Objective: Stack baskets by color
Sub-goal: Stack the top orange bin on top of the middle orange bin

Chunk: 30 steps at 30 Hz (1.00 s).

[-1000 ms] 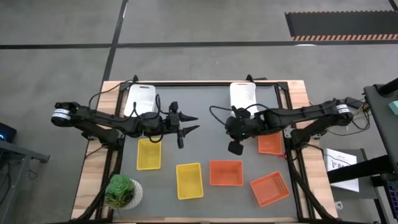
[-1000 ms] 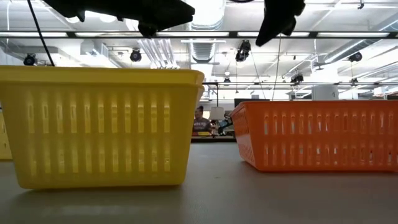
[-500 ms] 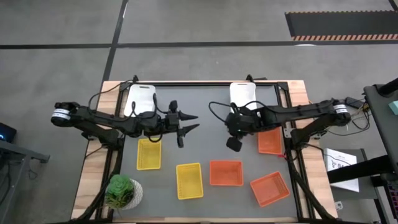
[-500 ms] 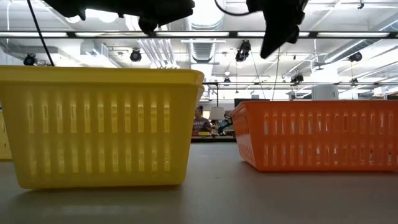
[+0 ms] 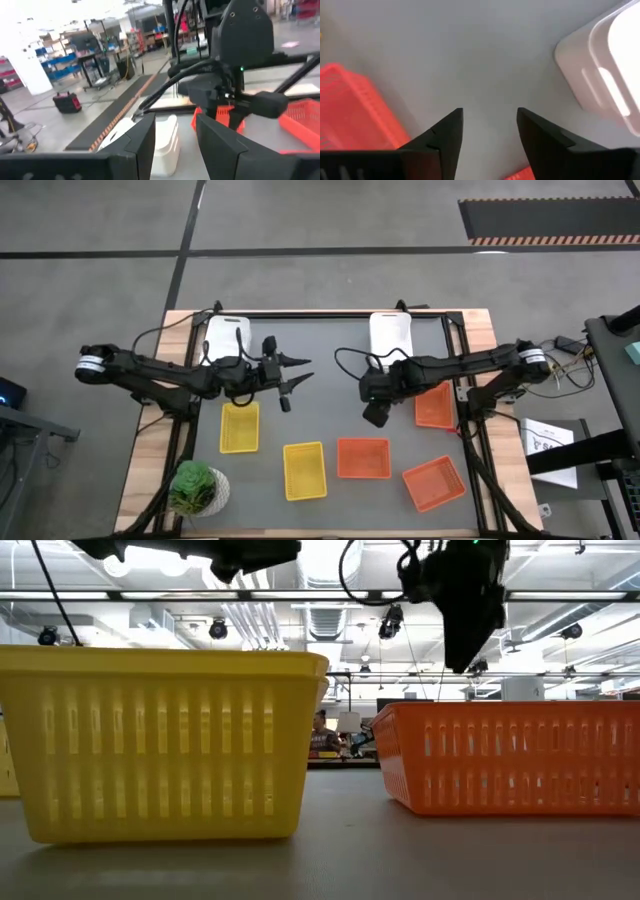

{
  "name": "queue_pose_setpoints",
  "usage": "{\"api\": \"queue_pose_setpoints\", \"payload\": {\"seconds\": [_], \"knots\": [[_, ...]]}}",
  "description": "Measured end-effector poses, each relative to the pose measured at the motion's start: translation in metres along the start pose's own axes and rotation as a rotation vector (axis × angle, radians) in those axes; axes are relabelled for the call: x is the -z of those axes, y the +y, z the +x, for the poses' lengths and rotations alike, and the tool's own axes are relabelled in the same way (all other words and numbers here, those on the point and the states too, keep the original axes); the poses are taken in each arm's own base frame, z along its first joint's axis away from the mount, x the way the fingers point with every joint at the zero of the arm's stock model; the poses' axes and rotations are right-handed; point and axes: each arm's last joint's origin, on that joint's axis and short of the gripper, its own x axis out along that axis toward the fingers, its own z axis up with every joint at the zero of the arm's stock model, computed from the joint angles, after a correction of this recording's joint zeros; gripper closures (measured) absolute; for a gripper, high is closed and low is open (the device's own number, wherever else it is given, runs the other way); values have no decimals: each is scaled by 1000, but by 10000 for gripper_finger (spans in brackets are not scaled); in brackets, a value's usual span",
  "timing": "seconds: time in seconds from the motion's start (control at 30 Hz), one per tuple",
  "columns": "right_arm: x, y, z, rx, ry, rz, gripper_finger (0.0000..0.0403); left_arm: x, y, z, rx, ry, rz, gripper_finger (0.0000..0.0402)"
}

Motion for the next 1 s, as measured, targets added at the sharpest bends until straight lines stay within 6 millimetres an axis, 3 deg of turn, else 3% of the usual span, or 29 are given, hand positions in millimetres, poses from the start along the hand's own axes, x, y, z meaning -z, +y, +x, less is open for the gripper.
{"api": "queue_pose_setpoints", "payload": {"seconds": [0.23, 0.67, 1.0], "knots": [[4, 3, 11, 56, 73, 5, 221, -3, 7, -18, 14, 75, 1, 276], [43, 11, -20, 109, 98, 293, 227, -2, 10, -26, 22, 113, 6, 276], [66, 1, 1, 263, 186, 389, 225, -3, 10, -27, 23, 105, 28, 276]]}}
